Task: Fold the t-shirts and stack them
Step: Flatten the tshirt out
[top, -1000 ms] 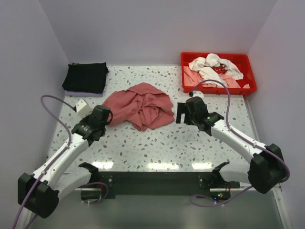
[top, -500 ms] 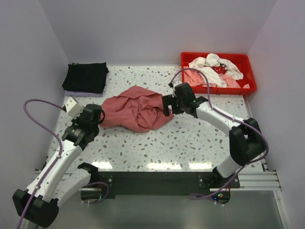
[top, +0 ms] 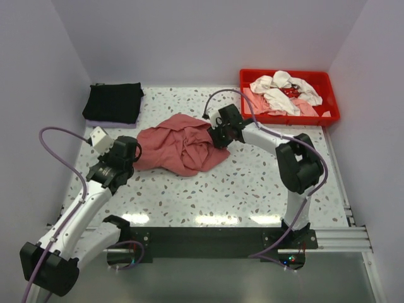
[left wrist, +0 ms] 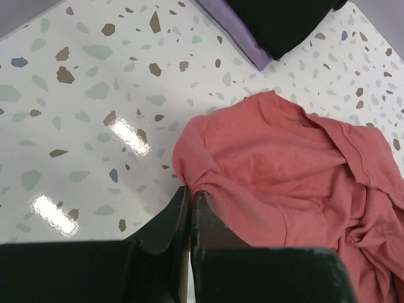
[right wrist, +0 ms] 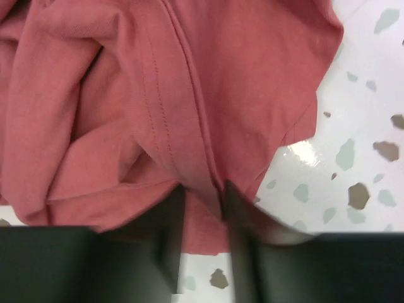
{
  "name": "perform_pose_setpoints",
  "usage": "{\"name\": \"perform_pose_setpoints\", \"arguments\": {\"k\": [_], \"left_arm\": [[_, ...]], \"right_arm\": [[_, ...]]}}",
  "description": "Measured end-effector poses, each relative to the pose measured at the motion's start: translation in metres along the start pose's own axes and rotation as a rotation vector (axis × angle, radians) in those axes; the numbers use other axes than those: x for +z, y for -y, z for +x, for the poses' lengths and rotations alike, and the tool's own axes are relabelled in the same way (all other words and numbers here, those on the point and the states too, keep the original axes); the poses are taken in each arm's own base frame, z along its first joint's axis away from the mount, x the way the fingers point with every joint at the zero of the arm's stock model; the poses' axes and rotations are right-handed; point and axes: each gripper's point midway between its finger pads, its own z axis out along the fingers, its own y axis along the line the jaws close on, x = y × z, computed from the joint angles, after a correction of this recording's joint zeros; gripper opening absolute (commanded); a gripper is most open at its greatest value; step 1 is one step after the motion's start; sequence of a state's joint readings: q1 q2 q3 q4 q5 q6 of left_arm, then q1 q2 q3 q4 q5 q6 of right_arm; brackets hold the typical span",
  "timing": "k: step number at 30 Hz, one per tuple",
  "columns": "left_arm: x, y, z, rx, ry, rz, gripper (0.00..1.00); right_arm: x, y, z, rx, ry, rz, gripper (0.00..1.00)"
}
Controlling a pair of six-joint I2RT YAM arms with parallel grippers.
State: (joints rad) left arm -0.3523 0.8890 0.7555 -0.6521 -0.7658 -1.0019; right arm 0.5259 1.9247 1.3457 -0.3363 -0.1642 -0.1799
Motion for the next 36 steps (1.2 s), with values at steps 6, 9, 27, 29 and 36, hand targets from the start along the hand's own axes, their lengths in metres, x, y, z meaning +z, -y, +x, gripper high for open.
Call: {"name": "perform_pose_setpoints", "arguments": {"k": [6,9,27,29,36], "left_arm": [[0.003,-0.001,-0.003,0.003,0.006,-0.014,0.00],[-0.003,0.006,-0.020,-0.015,0.032,0.004,0.00],[-0.199,0.011,-0.281,-0.458,0.544,0.416,0.00],[-0.228,0.001,-0.307,-0.500,0.603,0.462,0.00],[-0.320,-0.046,-0.373,-0.608,0.777,0.612,0.00]], "right_arm": [[-0.007,0.004,-0.012,0.008,0.033,0.019,0.00],[-0.029,0.010,-0.027,0.014,0.078,0.070,0.00],[-0.433,0.034,-0.175,0.096,0.888,0.534,0.00],[-0.479,0.027,-0.172,0.096,0.968,0.549,0.00],[-0.616,-0.005,-0.142,0.085,1.228,0.563,0.01]]}}
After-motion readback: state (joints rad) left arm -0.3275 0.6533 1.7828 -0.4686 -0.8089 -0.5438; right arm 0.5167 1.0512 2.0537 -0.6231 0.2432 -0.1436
